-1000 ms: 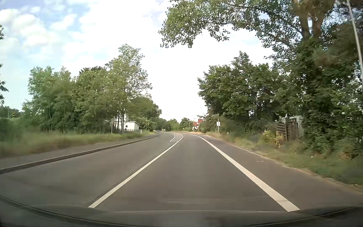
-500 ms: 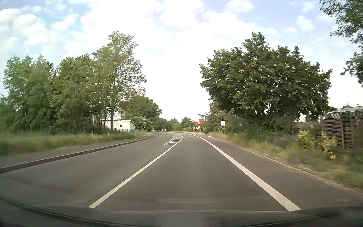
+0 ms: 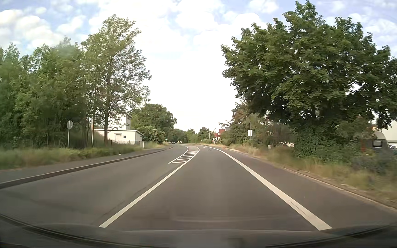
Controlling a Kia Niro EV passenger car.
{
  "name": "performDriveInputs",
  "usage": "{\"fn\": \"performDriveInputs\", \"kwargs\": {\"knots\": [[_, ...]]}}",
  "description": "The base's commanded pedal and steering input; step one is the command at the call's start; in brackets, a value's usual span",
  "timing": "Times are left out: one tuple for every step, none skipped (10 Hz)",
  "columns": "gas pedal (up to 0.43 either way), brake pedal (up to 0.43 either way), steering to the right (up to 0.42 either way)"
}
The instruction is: Follow the waypoints while adhering to traffic rules and regulations
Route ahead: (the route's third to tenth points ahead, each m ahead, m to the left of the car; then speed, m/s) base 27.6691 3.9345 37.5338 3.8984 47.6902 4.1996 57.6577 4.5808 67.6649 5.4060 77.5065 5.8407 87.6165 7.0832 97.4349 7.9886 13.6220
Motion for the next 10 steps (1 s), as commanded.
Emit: {"fn": "performDriveInputs", "kwargs": {"knots": [[0.039,0.03,0.0],[0.039,0.03,0.0],[0.039,0.03,0.0],[0.039,0.03,0.0],[0.039,0.03,0.0],[0.039,0.03,0.0],[0.039,0.03,0.0],[0.039,0.03,0.0],[0.039,0.03,0.0],[0.039,0.03,-0.001]]}}
